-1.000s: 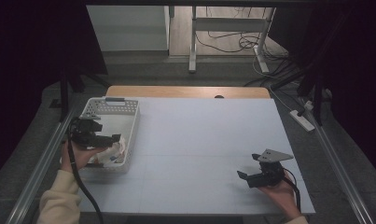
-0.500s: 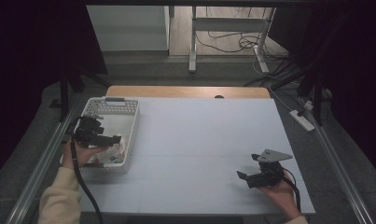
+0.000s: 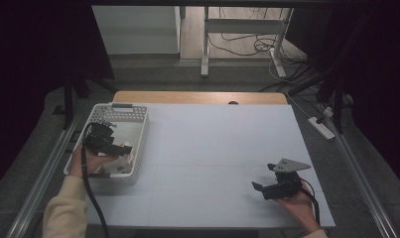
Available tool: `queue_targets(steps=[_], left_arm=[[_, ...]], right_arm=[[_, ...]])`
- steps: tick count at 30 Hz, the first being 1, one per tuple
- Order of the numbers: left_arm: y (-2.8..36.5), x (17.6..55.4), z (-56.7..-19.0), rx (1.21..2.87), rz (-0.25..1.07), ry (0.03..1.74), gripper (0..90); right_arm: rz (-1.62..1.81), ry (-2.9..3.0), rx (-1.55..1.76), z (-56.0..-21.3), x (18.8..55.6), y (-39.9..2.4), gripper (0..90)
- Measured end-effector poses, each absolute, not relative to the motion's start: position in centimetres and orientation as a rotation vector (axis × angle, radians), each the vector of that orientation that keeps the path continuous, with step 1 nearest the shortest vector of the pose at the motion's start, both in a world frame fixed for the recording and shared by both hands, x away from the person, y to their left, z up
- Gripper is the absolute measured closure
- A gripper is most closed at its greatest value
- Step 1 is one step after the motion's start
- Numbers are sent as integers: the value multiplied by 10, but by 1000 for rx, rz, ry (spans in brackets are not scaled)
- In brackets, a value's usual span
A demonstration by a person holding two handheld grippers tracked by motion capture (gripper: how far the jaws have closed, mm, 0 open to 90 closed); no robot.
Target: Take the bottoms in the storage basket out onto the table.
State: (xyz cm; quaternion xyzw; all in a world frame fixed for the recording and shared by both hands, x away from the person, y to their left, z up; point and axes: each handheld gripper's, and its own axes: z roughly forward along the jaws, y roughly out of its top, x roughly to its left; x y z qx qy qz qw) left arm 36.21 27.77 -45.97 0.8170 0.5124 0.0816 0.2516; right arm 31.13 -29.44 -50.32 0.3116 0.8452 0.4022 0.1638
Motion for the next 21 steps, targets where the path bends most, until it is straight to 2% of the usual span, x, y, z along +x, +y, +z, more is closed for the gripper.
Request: queue_targets(steps=[12, 21], left_arm=[[279, 370, -466, 2261, 157, 1407, 122], [279, 379, -476, 2316, 57, 1414, 126]], right_arm=[[1143, 2409, 894, -504, 312, -295, 77], [1137, 2409, 893, -503, 312, -295, 77]])
